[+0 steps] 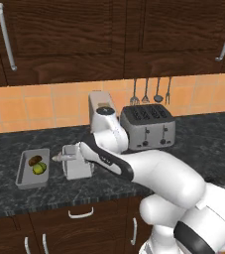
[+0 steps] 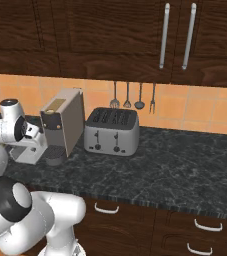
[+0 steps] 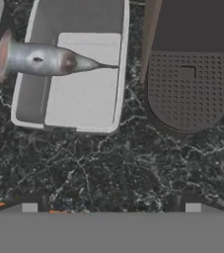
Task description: Take the meat container that has the fish and place it on the second highest rack of the freezer. Then take the vegetable container that has the mushroom and lime and place it on the highest rack of the freezer.
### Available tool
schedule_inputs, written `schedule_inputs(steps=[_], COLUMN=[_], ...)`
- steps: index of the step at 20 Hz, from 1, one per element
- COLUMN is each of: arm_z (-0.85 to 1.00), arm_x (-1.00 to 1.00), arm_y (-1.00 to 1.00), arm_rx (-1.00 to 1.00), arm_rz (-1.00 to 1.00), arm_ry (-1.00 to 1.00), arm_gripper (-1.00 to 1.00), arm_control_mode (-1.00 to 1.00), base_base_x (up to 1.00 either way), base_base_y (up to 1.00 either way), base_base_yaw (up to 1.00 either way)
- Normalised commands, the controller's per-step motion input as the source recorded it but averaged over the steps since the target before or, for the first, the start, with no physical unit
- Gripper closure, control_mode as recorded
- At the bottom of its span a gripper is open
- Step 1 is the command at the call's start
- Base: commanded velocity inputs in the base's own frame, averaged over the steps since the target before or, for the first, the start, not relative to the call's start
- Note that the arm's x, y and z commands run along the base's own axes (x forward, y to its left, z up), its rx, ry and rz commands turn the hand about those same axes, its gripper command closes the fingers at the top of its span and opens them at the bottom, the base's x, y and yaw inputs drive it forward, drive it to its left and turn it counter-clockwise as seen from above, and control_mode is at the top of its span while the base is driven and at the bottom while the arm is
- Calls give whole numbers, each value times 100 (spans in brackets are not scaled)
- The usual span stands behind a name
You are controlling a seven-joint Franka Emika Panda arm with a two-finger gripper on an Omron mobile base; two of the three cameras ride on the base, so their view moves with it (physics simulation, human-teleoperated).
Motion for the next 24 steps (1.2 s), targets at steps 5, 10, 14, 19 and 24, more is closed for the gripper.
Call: schedule_inputs(steps=[5,10,14,19,24], arm_z=[0,-15,-35,-44,-28], arm_x=[30,17,6,0,0], arm_y=[0,0,0,6,22], arm_rx=[0,-2,-3,0,0], arm_rz=[0,0,0,0,0], arm_ry=[26,14,0,-3,-4], arm_gripper=[-100,-100,-100,-100,-100], arm_control_mode=[-100,-100,-100,-100,-100], base_base_x=[0,0,0,0,0], base_base_y=[0,0,0,0,0], base_base_yaw=[0,0,0,0,0])
